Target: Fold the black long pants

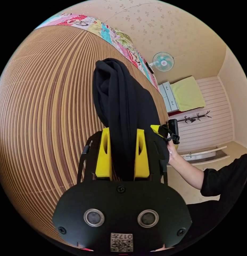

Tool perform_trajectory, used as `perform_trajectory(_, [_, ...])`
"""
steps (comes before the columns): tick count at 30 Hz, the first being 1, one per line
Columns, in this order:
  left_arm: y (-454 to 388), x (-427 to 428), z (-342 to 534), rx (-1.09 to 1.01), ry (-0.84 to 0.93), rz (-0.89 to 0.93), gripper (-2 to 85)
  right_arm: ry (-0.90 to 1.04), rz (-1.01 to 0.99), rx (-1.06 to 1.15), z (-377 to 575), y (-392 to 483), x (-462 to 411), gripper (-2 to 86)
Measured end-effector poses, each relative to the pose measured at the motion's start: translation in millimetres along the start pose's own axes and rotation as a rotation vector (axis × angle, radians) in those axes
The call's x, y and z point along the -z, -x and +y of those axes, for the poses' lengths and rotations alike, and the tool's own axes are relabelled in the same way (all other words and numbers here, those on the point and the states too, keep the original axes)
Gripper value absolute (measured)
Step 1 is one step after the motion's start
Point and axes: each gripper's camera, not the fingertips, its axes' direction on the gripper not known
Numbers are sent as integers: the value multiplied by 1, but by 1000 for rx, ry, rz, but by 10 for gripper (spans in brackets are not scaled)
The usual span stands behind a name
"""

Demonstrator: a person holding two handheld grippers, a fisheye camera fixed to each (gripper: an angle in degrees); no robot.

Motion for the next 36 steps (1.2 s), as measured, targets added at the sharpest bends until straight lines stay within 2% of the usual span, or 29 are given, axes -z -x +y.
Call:
perform_trajectory(5, [7,-4,35,86,24,128,106,44,-170,-88,30,-6,3,119])
perform_trajectory(13, [-83,-40,89,147,186,217,97,69,-90,-77,94,50,80,91])
perform_trajectory(16, [-128,-69,102,253,159,352,95,82,-37,-56,105,74,139,86])
perform_trajectory(18, [-169,-91,98,253,168,398,95,85,27,-9,107,97,196,84])
perform_trajectory(25, [-370,-192,24,21,167,463,97,-10,152,137,102,142,377,83])
perform_trajectory(27, [-409,-230,4,16,169,472,98,-41,215,167,92,139,433,87])
perform_trajectory(29, [-441,-271,-12,18,180,457,100,-42,261,194,86,126,465,93])
perform_trajectory(31, [-474,-338,-28,-41,248,324,106,-14,319,174,79,98,488,105])
perform_trajectory(32, [-477,-357,-30,-35,292,271,108,29,400,100,76,70,497,118])
perform_trajectory(34, [-473,-418,-27,13,474,25,98,90,588,-121,78,22,504,133])
perform_trajectory(36, [-460,-432,-18,41,536,-121,97,117,801,-338,102,-17,510,134])
